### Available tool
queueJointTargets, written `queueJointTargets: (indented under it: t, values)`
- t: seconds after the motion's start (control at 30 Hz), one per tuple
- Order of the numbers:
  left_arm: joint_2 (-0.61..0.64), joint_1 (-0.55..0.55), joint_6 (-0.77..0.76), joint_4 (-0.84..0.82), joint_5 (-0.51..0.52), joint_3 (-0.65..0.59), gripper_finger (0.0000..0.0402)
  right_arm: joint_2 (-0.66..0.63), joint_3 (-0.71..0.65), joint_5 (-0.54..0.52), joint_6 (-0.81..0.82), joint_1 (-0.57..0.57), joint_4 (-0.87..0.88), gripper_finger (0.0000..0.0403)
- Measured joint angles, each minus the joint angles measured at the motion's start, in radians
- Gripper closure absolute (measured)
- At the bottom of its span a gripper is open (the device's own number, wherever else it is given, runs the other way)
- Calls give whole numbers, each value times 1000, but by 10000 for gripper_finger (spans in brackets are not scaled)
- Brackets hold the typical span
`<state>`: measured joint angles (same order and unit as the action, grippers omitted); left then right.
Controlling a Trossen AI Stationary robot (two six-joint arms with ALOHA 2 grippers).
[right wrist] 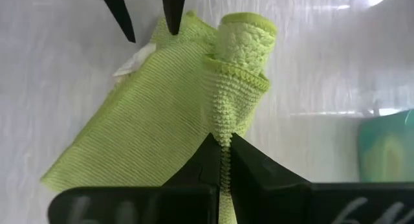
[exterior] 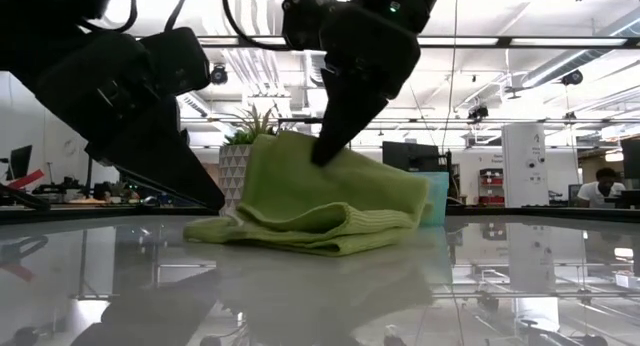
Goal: Fold microfiber towels
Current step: Fold the green microfiber cloth
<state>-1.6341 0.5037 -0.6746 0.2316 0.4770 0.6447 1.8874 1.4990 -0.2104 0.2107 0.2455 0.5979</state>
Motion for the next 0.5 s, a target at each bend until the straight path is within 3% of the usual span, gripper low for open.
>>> queueJointTargets:
  t: [0.5]
  values:
    - [0, -5, 5, -3, 53, 0, 281, 0, -3, 0, -13, -1, -5, 394]
